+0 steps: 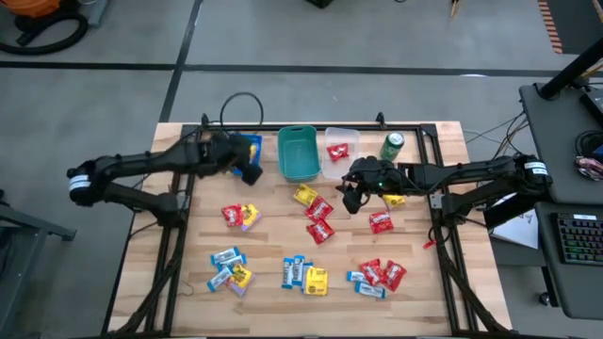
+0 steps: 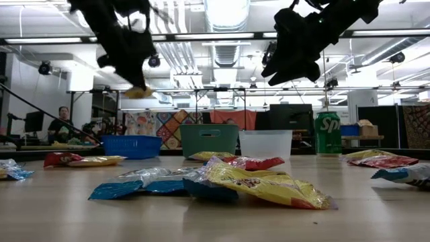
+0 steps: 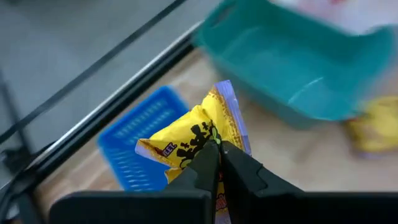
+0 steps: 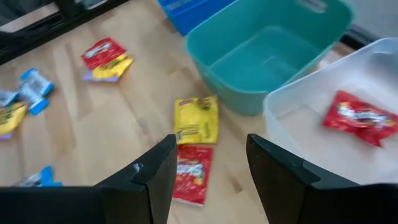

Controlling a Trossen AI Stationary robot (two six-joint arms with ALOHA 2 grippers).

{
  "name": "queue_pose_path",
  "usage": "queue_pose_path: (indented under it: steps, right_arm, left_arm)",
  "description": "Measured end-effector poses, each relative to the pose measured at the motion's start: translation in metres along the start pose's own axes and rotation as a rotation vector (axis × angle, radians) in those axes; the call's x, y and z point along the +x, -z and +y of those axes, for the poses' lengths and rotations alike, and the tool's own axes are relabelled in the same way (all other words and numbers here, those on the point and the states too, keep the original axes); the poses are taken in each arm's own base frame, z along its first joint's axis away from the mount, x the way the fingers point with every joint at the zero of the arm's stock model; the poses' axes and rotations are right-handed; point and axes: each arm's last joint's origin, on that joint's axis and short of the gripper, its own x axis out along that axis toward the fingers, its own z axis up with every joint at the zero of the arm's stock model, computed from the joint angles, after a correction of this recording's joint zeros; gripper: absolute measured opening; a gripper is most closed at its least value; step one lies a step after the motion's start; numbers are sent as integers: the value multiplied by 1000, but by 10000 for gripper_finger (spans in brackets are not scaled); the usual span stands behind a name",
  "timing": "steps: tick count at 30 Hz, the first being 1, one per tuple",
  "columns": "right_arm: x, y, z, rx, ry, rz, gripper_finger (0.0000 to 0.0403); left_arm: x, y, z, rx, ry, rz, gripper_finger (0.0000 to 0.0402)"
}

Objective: Sort candy
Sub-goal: Put the yellow candy into the blue bin

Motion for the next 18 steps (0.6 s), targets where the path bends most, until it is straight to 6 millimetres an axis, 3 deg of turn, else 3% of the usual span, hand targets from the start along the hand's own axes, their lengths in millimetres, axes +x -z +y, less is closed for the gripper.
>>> queue_pose_path:
  steps: [7, 18]
  right_arm:
    - [0, -1, -2, 29, 71, -34, 185]
    - [0, 0, -2, 70, 69, -34, 185]
  left_arm:
    - [38, -2, 18, -30, -94, 111, 0]
    - [90, 10, 8, 22, -153, 270, 0]
